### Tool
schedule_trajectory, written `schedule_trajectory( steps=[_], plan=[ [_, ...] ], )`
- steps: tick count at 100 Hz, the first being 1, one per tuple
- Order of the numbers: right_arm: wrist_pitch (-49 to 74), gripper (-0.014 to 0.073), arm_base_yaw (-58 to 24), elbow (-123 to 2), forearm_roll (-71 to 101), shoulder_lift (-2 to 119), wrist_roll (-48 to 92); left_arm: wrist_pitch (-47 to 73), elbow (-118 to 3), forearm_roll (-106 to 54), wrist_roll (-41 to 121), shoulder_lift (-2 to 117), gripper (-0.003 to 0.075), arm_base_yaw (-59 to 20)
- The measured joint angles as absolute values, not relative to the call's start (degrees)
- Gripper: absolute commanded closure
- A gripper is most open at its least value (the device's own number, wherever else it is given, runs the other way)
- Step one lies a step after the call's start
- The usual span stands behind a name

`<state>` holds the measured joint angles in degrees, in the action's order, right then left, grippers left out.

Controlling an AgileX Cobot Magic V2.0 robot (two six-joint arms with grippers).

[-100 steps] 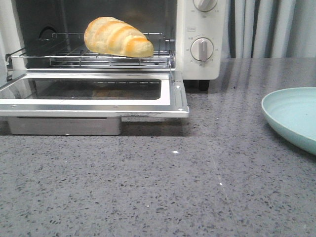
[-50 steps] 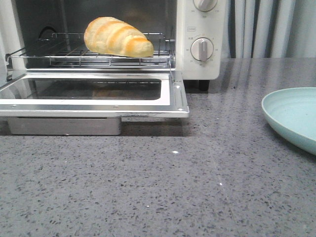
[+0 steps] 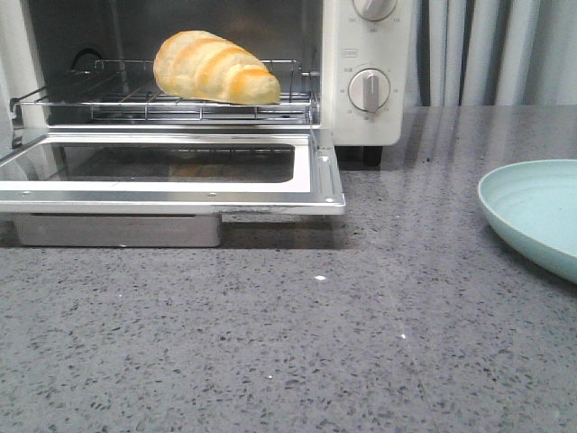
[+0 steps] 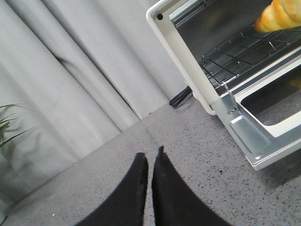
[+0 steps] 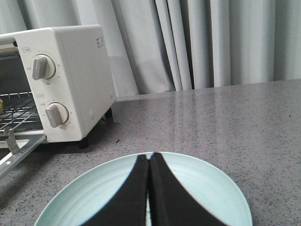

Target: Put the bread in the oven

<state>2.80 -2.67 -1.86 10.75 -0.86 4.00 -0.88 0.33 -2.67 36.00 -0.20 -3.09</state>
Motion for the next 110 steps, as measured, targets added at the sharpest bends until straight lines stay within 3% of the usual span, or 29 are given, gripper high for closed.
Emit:
schedule_trajectory(
  steps=[46,87,110],
  plan=[
    [2.8,0.0639,-2.7,-1.9,10.7,-0.9,4.0,-0.9,0.3,-11.5,35.0,-0.2,0.0740,-3.1],
    [2.8,0.0639,-2.7,-1.9,10.7,-0.9,4.0,2.5,0.3,-8.3,-0.8,-0.2,0.0740,-3.1],
    [2.8,0.0639,-2.7,-1.9,10.7,-0.9,4.0,3.8,0.3,-3.2,-5.4,-0.2,0.0740,-3.1]
  ],
)
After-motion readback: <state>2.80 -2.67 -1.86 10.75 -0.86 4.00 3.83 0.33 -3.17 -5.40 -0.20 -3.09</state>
